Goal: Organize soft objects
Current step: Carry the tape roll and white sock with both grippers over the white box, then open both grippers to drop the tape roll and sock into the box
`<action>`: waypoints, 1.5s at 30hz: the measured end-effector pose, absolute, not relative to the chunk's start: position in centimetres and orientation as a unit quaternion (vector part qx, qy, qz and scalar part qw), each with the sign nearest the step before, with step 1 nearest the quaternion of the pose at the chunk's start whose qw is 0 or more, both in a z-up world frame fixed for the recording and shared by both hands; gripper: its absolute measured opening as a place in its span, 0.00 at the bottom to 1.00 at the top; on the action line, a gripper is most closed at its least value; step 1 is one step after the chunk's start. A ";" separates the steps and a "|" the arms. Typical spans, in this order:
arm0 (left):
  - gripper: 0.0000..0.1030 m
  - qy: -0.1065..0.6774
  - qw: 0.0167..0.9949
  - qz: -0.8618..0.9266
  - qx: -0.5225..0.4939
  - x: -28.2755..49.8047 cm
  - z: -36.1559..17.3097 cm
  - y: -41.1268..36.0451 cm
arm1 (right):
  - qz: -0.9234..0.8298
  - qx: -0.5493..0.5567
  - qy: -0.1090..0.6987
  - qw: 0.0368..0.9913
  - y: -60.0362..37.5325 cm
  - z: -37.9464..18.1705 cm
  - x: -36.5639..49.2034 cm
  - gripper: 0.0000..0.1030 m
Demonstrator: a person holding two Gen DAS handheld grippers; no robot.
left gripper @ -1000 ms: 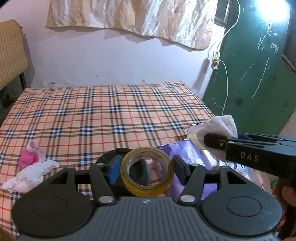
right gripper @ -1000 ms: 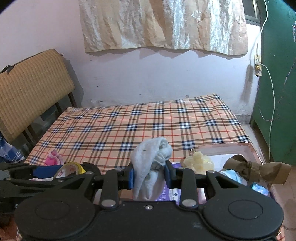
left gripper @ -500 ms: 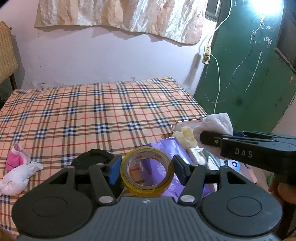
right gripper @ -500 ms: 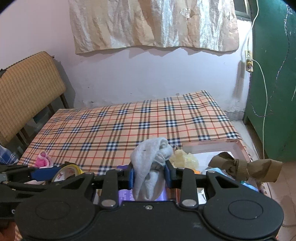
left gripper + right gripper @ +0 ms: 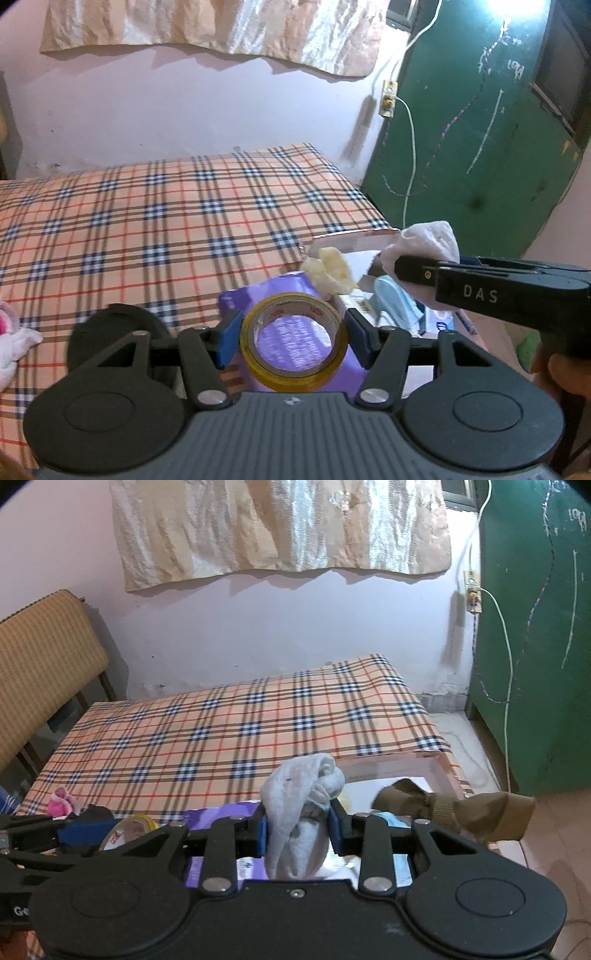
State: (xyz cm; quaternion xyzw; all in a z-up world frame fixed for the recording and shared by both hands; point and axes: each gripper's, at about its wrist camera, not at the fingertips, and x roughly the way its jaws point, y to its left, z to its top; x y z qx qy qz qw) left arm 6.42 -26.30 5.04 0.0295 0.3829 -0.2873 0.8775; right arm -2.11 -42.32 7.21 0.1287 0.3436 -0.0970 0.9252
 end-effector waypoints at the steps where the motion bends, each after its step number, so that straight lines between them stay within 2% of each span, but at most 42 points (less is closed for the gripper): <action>1: 0.59 0.384 0.876 -0.291 0.031 6.4 4.9 -26.7 | -0.100 0.128 0.344 0.925 -42.6 7.2 -2.2 0.37; 22: 0.59 0.398 0.848 -0.348 0.043 6.5 2.2 -34.2 | -0.172 0.163 0.358 0.903 -50.6 4.3 -6.2 0.38; 30: 0.59 0.394 0.842 -0.367 0.039 6.7 1.7 -36.1 | -0.173 0.167 0.359 0.902 -51.7 3.4 -5.4 0.39; 33: 0.64 0.386 0.838 -0.382 0.043 6.6 1.6 -36.5 | -0.172 0.175 0.355 0.902 -52.0 2.9 -4.6 0.46; 34: 0.71 0.383 0.839 -0.383 0.044 6.5 1.5 -36.5 | -0.169 0.178 0.351 0.904 -52.2 2.8 -4.4 0.46; 35: 0.73 0.383 0.839 -0.384 0.044 6.6 1.5 -36.4 | -0.167 0.181 0.346 0.905 -52.3 2.7 -4.2 0.49; 36: 0.73 0.383 0.838 -0.386 0.042 6.6 1.5 -36.4 | -0.165 0.182 0.342 0.907 -52.4 2.6 -4.1 0.62; 38: 0.73 0.382 0.839 -0.385 0.042 6.5 1.6 -36.1 | -0.164 0.186 0.336 0.909 -52.4 2.6 -3.9 0.75; 45: 0.77 0.380 0.855 -0.351 0.038 6.6 2.8 -34.3 | -0.163 0.185 0.326 0.913 -52.0 3.3 -4.5 0.75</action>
